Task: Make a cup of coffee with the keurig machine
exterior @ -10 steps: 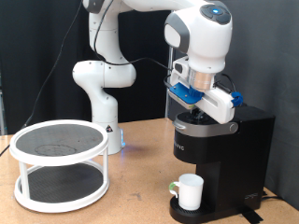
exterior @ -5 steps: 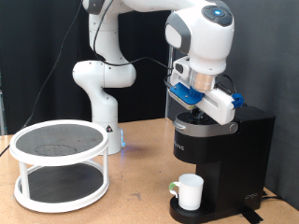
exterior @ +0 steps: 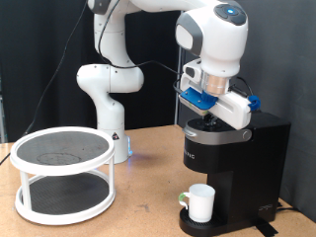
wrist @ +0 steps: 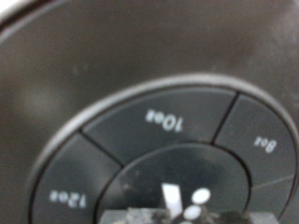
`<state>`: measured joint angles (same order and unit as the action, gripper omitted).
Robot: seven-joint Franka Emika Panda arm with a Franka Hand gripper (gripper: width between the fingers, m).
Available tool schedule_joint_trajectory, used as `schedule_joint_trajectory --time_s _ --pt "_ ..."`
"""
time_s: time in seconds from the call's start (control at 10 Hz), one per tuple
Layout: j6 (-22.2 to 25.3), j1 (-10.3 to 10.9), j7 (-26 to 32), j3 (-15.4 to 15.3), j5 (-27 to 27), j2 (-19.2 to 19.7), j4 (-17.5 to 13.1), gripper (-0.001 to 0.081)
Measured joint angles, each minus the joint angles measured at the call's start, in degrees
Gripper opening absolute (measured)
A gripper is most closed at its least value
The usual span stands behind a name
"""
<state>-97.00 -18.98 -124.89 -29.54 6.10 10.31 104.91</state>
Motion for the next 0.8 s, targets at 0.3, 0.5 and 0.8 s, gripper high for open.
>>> schedule_joint_trajectory --time_s 0.3,0.5,0.8 --pt "-1.4 -0.4 4.4 0.0 2.7 -3.7 2.4 0.0000" --pt "-2.0 -0.9 5.8 0.3 5.4 -6.7 3.2 0.0000" --pt "1.0 -1.6 6.3 0.7 6.4 -9.7 3.2 0.0000"
